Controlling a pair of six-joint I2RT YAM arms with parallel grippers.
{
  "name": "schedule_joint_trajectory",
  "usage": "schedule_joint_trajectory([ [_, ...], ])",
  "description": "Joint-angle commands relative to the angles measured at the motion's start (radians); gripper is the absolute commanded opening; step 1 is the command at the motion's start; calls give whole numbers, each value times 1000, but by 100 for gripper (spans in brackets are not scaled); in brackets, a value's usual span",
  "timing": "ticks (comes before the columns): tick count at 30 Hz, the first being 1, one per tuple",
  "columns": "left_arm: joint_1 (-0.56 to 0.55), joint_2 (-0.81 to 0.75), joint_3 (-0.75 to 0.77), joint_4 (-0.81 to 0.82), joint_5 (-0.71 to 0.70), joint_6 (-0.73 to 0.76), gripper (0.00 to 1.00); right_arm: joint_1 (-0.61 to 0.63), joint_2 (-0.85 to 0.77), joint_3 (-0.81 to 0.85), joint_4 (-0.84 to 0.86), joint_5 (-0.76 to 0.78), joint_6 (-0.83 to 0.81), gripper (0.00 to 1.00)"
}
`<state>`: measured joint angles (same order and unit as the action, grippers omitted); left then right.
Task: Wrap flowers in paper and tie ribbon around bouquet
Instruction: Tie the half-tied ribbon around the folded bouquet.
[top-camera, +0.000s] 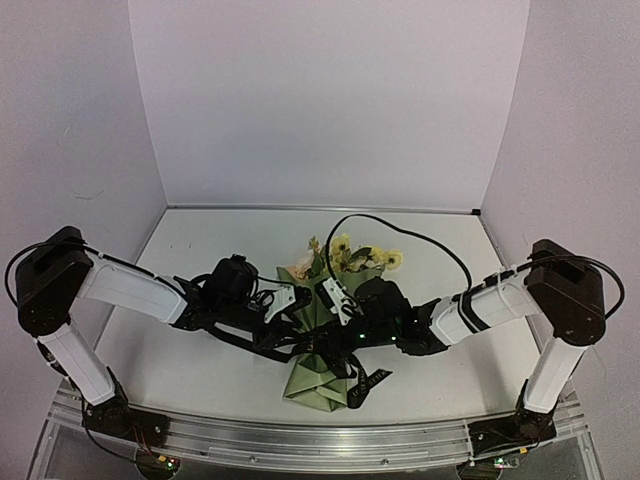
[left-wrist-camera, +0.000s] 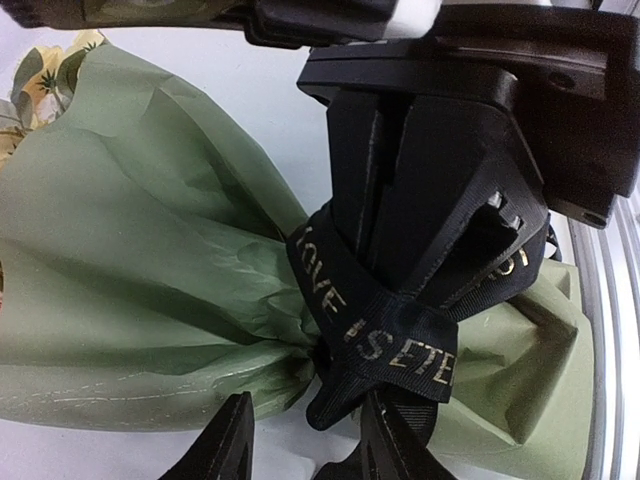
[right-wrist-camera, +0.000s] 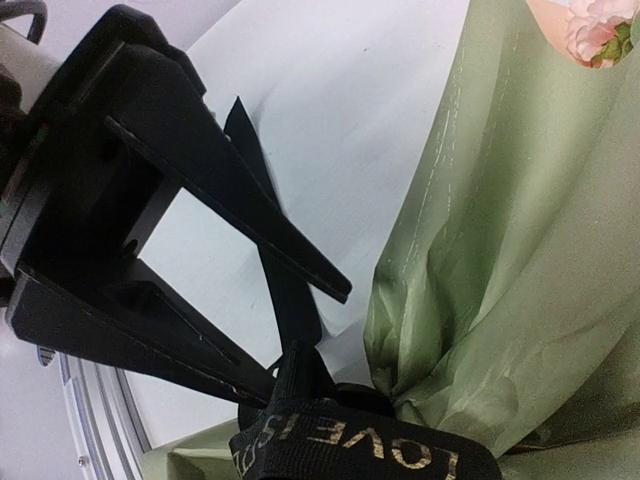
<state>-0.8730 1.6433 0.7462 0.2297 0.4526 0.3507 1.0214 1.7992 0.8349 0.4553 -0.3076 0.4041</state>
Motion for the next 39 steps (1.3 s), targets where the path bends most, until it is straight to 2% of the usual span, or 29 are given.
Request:
schedule_joint_trajectory([
  [1, 6, 21, 59, -16, 40, 26, 38, 3, 1, 13, 30, -13, -16, 0],
  [9, 6, 55, 95, -35, 61, 32, 32, 4, 3, 19, 29, -16, -14, 0],
  [12, 6, 62, 101, -37, 68, 33, 27, 2, 3, 18, 29, -15, -14, 0],
  [18, 6, 62, 102, -29, 77, 19, 5, 3, 6, 18, 28, -12, -10, 0],
  [22, 6, 52, 94, -9, 74, -5, 0, 2, 4, 14, 29, 1, -6, 1],
  [24, 6, 42, 84, 13, 66, -22, 0, 2, 1, 10, 28, 11, 3, 5],
  [31, 6, 20, 62, 52, 40, -71, 0, 3, -58, -24, -3, 67, 57, 28],
  [39, 6, -6, 35, 80, 24, -99, 0, 3, -209, -65, -224, 181, 80, 34],
])
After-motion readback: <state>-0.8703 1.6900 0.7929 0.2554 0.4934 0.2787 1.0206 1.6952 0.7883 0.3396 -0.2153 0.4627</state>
